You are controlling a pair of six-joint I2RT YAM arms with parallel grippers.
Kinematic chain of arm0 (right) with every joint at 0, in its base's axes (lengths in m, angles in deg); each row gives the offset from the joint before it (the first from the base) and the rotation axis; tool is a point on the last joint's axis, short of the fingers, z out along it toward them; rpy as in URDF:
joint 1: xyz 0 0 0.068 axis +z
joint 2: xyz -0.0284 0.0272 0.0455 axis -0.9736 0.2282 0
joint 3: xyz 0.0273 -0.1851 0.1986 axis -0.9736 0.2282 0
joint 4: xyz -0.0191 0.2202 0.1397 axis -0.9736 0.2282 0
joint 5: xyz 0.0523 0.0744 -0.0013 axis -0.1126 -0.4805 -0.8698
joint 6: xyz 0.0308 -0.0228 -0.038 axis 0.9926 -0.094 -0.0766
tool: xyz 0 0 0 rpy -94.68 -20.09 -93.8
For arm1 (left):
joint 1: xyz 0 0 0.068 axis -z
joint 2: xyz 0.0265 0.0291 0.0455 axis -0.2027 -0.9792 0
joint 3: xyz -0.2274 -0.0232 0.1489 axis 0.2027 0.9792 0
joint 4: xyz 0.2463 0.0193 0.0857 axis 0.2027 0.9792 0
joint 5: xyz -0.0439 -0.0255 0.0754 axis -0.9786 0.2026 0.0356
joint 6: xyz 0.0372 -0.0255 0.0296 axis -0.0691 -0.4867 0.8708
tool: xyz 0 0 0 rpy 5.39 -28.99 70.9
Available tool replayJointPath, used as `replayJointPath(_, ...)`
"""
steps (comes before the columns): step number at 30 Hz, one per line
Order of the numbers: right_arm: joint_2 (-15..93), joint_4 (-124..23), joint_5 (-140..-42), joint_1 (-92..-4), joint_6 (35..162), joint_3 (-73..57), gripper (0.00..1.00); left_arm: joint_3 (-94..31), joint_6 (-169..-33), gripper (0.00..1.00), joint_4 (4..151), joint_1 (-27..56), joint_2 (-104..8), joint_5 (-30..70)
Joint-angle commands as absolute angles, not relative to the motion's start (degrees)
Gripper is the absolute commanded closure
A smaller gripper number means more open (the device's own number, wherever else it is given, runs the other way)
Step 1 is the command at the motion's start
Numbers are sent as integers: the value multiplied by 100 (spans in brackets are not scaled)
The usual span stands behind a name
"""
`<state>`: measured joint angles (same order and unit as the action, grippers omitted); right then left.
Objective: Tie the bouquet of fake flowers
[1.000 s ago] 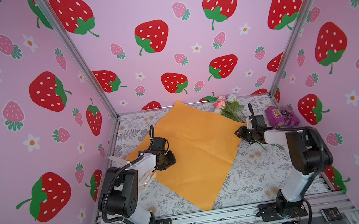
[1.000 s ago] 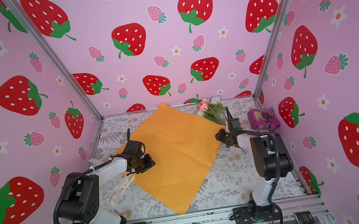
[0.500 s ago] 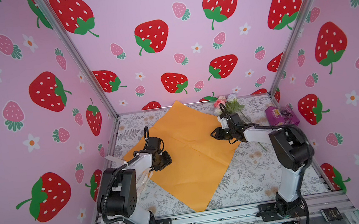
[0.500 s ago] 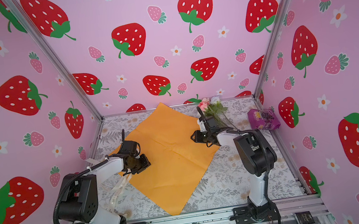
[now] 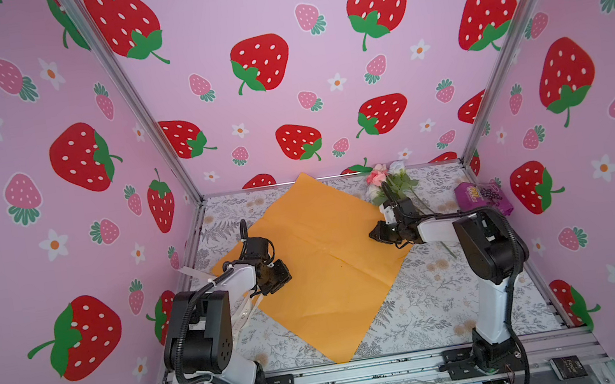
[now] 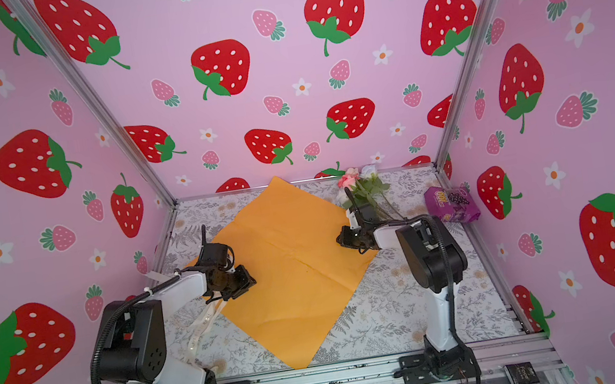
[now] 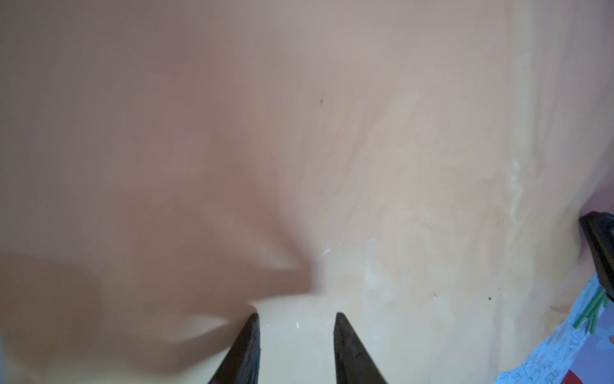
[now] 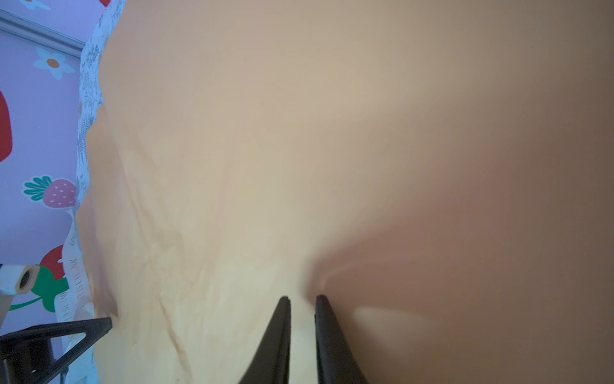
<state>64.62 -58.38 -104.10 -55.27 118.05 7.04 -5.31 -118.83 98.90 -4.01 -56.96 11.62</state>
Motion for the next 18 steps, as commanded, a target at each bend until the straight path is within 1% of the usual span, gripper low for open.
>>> replayJointPath(1,6757,-5547,-10529,-5779,11509,657,81,-653,-11955,61,9839,-317,-6006,744)
replayJointPath(5,6849,-5420,-10733,-5837,11388,439,76,-755,-12074,60,9907,-281,-6011,869)
replayJointPath(9,6361,-5339,-11031,-5844,11204,321,66,-761,-12085,53,9970,-264,-5685,895)
replayJointPath(12,5652,-5103,-10310,-5986,10745,231,61,-790,-12049,46,9988,-251,-5330,836)
replayJointPath(14,5293,-4921,-9383,-6196,10380,204,58,-833,-12057,40,10021,-247,-5123,827)
replayJointPath(16,5098,-4762,-8755,-6441,9698,154,58,-869,-12077,37,10016,-214,-4924,825)
replayJointPath(18,5180,-4390,-8504,-6675,9253,-84,59,-922,-12064,35,9998,-147,-4785,777)
